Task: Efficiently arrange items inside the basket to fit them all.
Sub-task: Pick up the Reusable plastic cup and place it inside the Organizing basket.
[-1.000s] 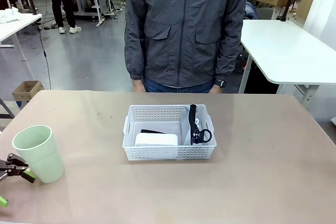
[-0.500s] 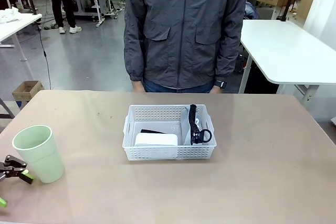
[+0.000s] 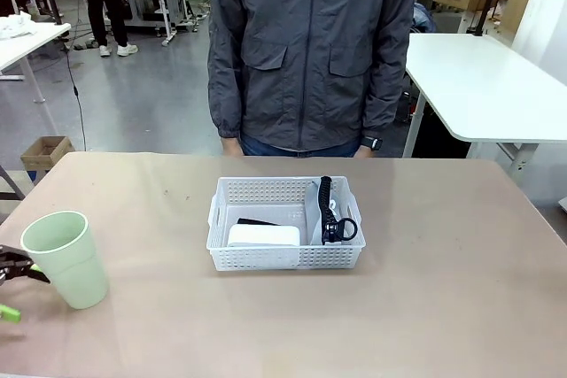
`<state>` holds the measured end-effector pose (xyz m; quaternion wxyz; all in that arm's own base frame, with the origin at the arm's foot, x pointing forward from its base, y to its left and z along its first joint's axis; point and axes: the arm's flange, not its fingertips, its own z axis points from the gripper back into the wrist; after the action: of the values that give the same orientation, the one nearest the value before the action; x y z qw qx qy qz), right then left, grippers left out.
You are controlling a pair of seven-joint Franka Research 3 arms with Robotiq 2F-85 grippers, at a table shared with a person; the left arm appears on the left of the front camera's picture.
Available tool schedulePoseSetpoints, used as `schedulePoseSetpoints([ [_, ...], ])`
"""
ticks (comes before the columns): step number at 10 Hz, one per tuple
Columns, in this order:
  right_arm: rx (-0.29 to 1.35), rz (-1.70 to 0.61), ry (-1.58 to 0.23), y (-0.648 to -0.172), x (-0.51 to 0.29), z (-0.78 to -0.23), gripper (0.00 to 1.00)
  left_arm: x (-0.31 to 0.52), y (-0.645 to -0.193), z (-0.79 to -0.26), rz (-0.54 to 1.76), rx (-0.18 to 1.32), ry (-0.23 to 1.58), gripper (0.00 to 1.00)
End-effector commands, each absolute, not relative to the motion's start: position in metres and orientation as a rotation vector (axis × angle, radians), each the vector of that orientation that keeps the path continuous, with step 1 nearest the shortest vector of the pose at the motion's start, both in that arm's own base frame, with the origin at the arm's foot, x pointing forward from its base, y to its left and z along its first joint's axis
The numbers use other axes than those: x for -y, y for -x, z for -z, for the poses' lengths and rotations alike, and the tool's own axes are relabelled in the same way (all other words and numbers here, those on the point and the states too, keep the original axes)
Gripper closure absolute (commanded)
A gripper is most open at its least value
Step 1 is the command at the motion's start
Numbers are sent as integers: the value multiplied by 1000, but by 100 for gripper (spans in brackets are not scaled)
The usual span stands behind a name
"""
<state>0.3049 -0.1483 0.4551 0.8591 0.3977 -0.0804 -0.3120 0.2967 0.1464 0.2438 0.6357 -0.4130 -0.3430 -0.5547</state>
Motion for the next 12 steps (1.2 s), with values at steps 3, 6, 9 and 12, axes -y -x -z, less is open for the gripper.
schedulePoseSetpoints([
  [3,171,652,-842,-306,148,-455,0,-117,-287,-236,1264,862,927,0],
  [6,171,652,-842,-306,148,-455,0,-97,-286,-225,1301,802,957,0],
  [9,171,652,-842,-306,148,-455,0,-78,-289,-218,1304,819,981,0],
  [12,171,652,-842,-306,148,-455,0,-57,-289,-213,1263,866,1043,0],
])
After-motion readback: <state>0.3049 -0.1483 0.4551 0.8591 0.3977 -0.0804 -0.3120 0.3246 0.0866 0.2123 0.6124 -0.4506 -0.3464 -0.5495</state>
